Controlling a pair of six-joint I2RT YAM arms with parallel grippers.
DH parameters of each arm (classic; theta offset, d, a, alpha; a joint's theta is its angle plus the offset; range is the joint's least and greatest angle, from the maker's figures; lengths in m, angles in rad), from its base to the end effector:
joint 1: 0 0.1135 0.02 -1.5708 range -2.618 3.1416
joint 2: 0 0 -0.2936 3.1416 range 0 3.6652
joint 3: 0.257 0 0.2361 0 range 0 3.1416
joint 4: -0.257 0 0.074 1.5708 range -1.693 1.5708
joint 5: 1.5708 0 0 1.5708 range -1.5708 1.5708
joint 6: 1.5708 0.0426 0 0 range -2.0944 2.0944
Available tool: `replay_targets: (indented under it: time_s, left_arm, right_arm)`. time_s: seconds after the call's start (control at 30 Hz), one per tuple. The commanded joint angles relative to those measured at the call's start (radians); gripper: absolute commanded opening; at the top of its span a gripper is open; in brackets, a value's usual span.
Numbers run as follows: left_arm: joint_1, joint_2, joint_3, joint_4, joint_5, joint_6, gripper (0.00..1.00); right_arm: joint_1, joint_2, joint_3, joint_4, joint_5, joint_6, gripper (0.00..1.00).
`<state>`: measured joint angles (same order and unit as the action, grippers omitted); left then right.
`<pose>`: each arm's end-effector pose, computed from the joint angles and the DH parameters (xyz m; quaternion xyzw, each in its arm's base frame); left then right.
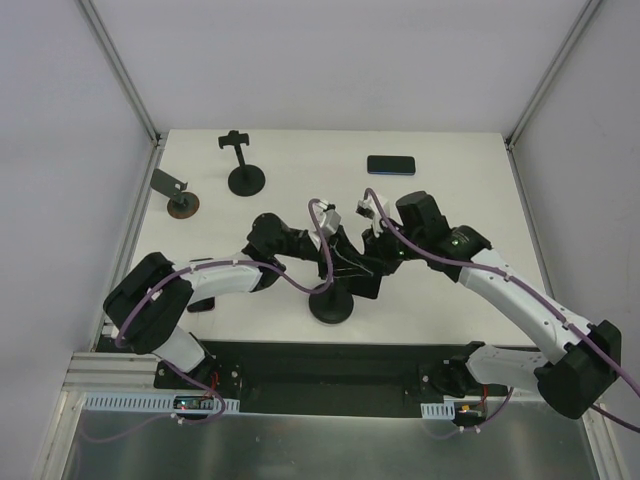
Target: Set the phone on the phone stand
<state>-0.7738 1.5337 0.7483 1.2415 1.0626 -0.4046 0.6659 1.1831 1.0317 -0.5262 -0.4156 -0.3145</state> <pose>0.1872 -0.2349 0.3296 0.5064 0.3693 -0.6294 0.4594 0.1717 0.1567 0.3394 -0.4941 0.7366 0.2571 0.3836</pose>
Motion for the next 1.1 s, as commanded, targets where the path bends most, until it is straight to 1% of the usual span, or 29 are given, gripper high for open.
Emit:
replay_targets:
  time_s: [0.0,0.03,0.1,0.13,0.17,0.2,0.23,0.27,0.3,0.37,0.4,0.43,0.47,0.5,0.53,0.57,0.6,0.63,0.67,0.7,0.77,0.83,0.87,0.9,0.93,0.97,1.0,1.03,1.07]
  left_arm:
    - [0.031,-0.07,-0.039,0.105,-0.065,0.036,0.0]
    - [0.033,-0.108,-0.058,0.086,-0.105,0.07,0.0]
    - [0.031,-0.159,-0.081,-0.031,-0.235,0.139,0.0]
    - [0.03,-0.212,-0.079,-0.194,-0.283,0.204,0.0]
    - [0.025,-0.237,-0.081,-0.259,-0.406,0.237,0.0]
    - [0.019,-0.263,-0.09,-0.314,-0.484,0.271,0.0]
    - [0.001,-0.314,-0.102,-0.389,-0.562,0.323,0.0]
    - [-0.013,-0.339,-0.118,-0.404,-0.654,0.346,0.0]
    - [-0.028,-0.358,-0.141,-0.418,-0.782,0.372,0.0]
    - [-0.096,-0.392,-0.145,-0.465,-0.941,0.44,0.0]
    - [-0.123,-0.391,-0.136,-0.481,-1.11,0.46,0.0]
    - [-0.149,-0.374,-0.127,-0.493,-1.185,0.505,0.0]
    - [-0.201,-0.36,-0.121,-0.493,-1.263,0.522,0.0]
    - [-0.217,-0.342,-0.116,-0.479,-1.355,0.535,0.0]
    - [-0.222,-0.302,-0.119,-0.453,-1.445,0.532,0.0]
    - [-0.225,-0.284,-0.127,-0.43,-1.492,0.518,0.0]
    - [-0.225,-0.264,-0.136,-0.378,-1.518,0.506,0.0]
    - [-0.226,-0.227,-0.139,-0.363,-1.57,0.485,0.0]
    - [-0.226,-0.215,-0.144,-0.35,-1.589,0.471,0.0]
    - [-0.228,-0.204,-0.15,-0.32,-1.601,0.457,0.0]
    - [-0.228,-0.182,-0.162,-0.28,-1.597,0.425,0.0]
    - [-0.229,-0.172,-0.158,-0.277,-1.574,0.411,0.0]
    - [-0.229,-0.172,-0.155,-0.278,-1.545,0.409,0.0]
    - [-0.229,-0.175,-0.155,-0.281,-1.529,0.408,0.0]
    - [-0.229,-0.188,-0.155,-0.303,-1.512,0.406,0.0]
    - [-0.229,-0.196,-0.159,-0.315,-1.48,0.408,0.0]
    - [-0.228,-0.205,-0.161,-0.332,-1.462,0.406,0.0]
    - [-0.225,-0.224,-0.162,-0.353,-1.433,0.406,0.0]
    - [-0.225,-0.233,-0.17,-0.358,-1.413,0.406,0.0]
  right_arm:
    - [-0.011,-0.077,0.015,0.086,0.024,0.008,0.01]
    - [-0.011,-0.08,0.011,0.088,0.038,0.012,0.01]
    - [-0.011,-0.099,-0.001,0.11,0.086,0.034,0.01]
    - [-0.011,-0.105,-0.005,0.138,0.104,0.067,0.01]
    - [-0.011,-0.123,-0.022,0.155,0.122,0.09,0.01]
    - [-0.009,-0.134,-0.03,0.172,0.168,0.113,0.01]
    - [-0.003,-0.143,-0.038,0.201,0.196,0.17,0.01]
    - [0.006,-0.158,-0.042,0.213,0.228,0.195,0.01]
    - [0.044,-0.166,-0.056,0.227,0.323,0.218,0.01]
    - [0.099,-0.183,-0.067,0.261,0.461,0.294,0.0]
    - [0.163,-0.186,-0.079,0.27,0.62,0.34,0.0]
    - [0.203,-0.188,-0.082,0.269,0.708,0.382,0.01]
    - [0.248,-0.188,-0.082,0.25,0.816,0.505,0.0]
    - [0.341,-0.188,-0.084,0.229,1.027,0.579,0.0]
    - [0.389,-0.188,-0.088,0.177,1.117,0.659,0.0]
    - [0.444,-0.197,-0.102,0.19,1.203,0.733,0.0]
    - [0.542,-0.195,-0.108,0.192,1.338,0.814,0.0]
    - [0.584,-0.185,-0.093,0.168,1.395,0.853,0.0]
    - [0.624,-0.156,-0.079,0.158,1.441,0.862,0.0]
    - [0.685,-0.139,-0.059,0.14,1.53,0.888,0.0]
    - [0.718,-0.093,-0.015,0.108,1.568,0.891,0.0]
    - [0.724,-0.083,-0.002,0.095,1.516,0.896,0.01]
    - [0.724,-0.103,-0.016,0.103,1.49,0.884,0.1]
    - [0.725,-0.123,-0.027,0.115,1.418,0.858,0.29]
    - [0.728,-0.149,-0.05,0.171,1.372,0.771,0.6]
    - [0.738,-0.218,-0.112,0.216,1.327,0.723,0.7]
    - [0.75,-0.255,-0.149,0.257,1.234,0.677,0.75]
    - [0.752,-0.292,-0.172,0.293,1.176,0.588,0.84]
    - [0.75,-0.348,-0.185,0.278,1.137,0.559,0.91]
